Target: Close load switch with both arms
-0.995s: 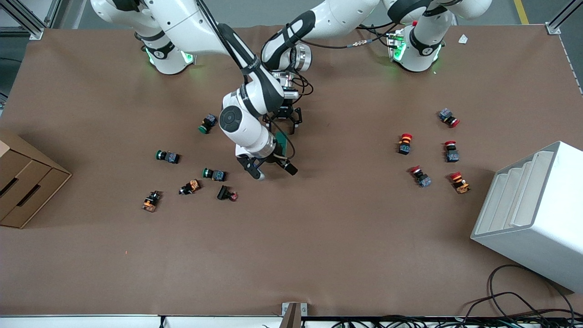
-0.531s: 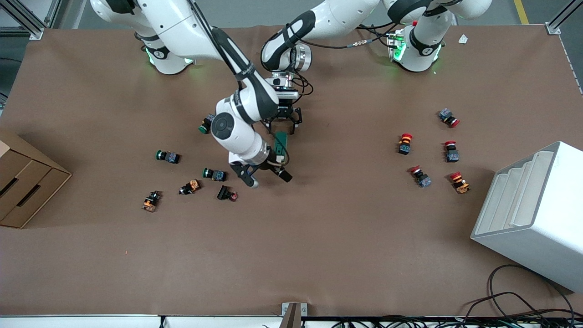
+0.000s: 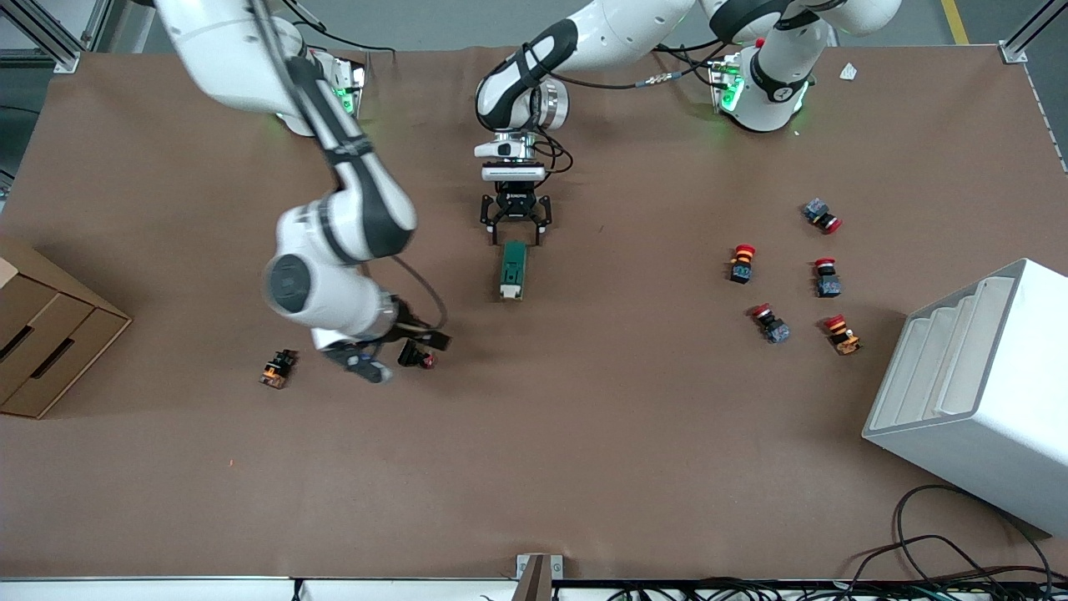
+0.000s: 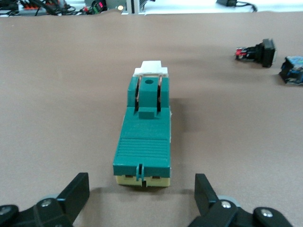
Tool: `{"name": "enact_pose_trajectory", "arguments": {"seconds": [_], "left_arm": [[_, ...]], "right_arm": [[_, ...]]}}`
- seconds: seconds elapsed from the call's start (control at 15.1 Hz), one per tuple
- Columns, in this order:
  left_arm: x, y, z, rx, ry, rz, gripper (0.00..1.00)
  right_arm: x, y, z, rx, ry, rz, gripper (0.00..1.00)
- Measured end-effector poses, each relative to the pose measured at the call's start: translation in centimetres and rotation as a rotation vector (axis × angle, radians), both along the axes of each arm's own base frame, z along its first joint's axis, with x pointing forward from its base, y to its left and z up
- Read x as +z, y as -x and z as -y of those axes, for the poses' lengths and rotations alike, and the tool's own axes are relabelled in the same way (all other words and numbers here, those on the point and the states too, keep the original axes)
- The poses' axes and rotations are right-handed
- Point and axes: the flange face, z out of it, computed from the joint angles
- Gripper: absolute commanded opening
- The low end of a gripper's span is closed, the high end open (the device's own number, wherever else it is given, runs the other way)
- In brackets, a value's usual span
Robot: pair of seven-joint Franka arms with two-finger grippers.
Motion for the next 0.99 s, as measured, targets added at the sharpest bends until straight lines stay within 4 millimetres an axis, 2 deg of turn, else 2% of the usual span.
{"name": "enact_pose_trajectory", "arguments": {"seconds": [0.13, 0.27, 0.4, 0.6, 0.8, 0.86, 0.99], "left_arm": [[1.1, 0.1, 0.6, 0.032, -0.036, -0.051, 0.98], [3.2, -0.1, 1.4, 0.061, -0.057, -0.089, 0.98], [5.6, -0.9, 2.3, 0.085, -0.068, -0.119, 0.98], [9.7, -2.3, 3.5, 0.126, -0.095, -0.199, 0.98], [16.9, -5.3, 4.1, 0.172, -0.102, -0.330, 0.99], [19.8, -7.0, 3.9, 0.183, -0.091, -0.368, 0.99], [25.6, -11.1, 2.6, 0.224, -0.037, -0.436, 1.00]], "right_arm": [[2.3, -0.9, 5.4, 0.113, 0.022, -0.004, 1.00], [4.8, -1.6, 10.3, 0.214, 0.059, -0.020, 1.00], [8.0, -2.2, 13.8, 0.290, 0.109, -0.047, 1.00], [12.9, -2.9, 17.4, 0.365, 0.133, -0.066, 1.00], [17.1, -3.2, 21.8, 0.412, 0.159, -0.069, 1.00], [18.4, -3.2, 23.1, 0.426, 0.186, -0.073, 1.00], [20.5, -2.9, 24.2, 0.431, 0.212, -0.092, 1.00]]}}
